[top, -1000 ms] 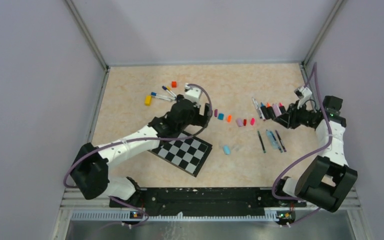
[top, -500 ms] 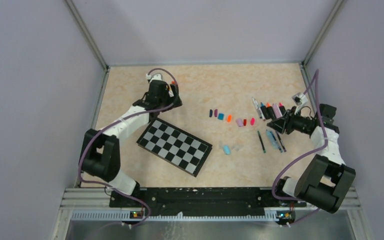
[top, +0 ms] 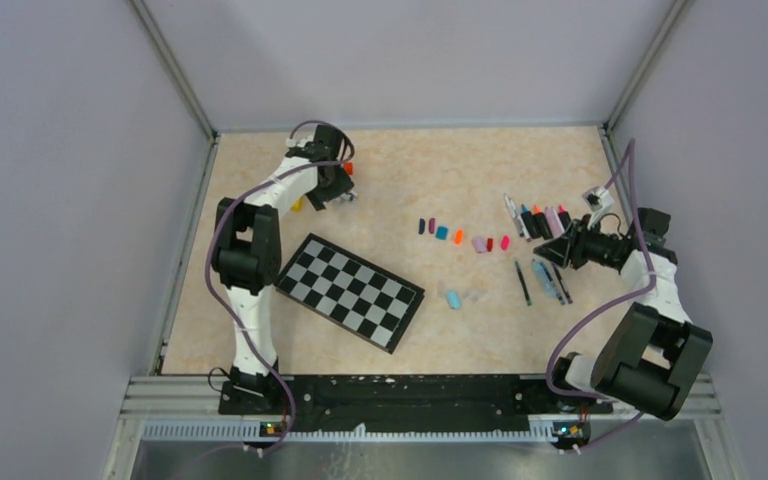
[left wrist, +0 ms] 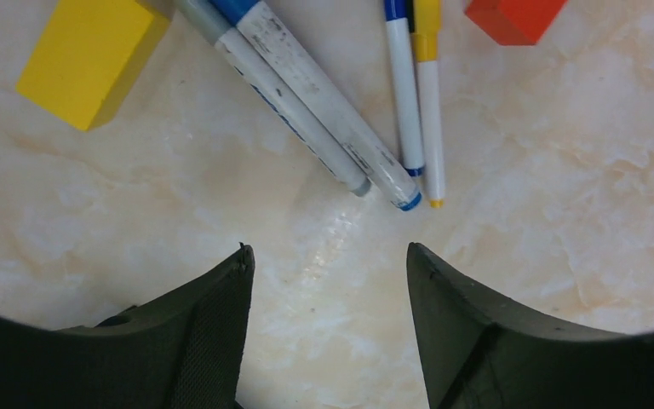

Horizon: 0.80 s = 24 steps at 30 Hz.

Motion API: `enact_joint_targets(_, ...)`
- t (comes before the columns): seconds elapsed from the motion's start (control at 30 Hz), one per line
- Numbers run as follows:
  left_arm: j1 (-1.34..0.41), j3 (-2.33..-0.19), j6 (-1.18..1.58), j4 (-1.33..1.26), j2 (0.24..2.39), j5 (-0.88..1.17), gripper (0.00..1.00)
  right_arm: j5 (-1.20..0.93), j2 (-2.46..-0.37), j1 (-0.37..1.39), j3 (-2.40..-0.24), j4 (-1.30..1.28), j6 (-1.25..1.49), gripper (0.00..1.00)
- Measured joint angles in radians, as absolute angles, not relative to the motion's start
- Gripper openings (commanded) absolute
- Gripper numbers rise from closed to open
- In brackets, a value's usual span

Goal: Open the pen caps
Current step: Pick up the pen from the center of the board.

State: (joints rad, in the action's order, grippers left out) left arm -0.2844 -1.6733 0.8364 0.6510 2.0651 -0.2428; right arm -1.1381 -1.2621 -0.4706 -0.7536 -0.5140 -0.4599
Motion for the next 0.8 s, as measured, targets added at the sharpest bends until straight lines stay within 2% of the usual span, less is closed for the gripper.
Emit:
enact_joint_targets(0.27,-0.226,-1.750,0.874,0.698,2.135,-0.236,0.26,-1.121,-1.275,-0.465,-0.755,-0.524,-0.463,0.36)
enact_joint_targets(0.8,-0.192,-1.808,0.859,0.695,2.184,-0.197,0.29,-1.108,-1.301,-0.460,-0.768,-0.532,-0.470,0.36)
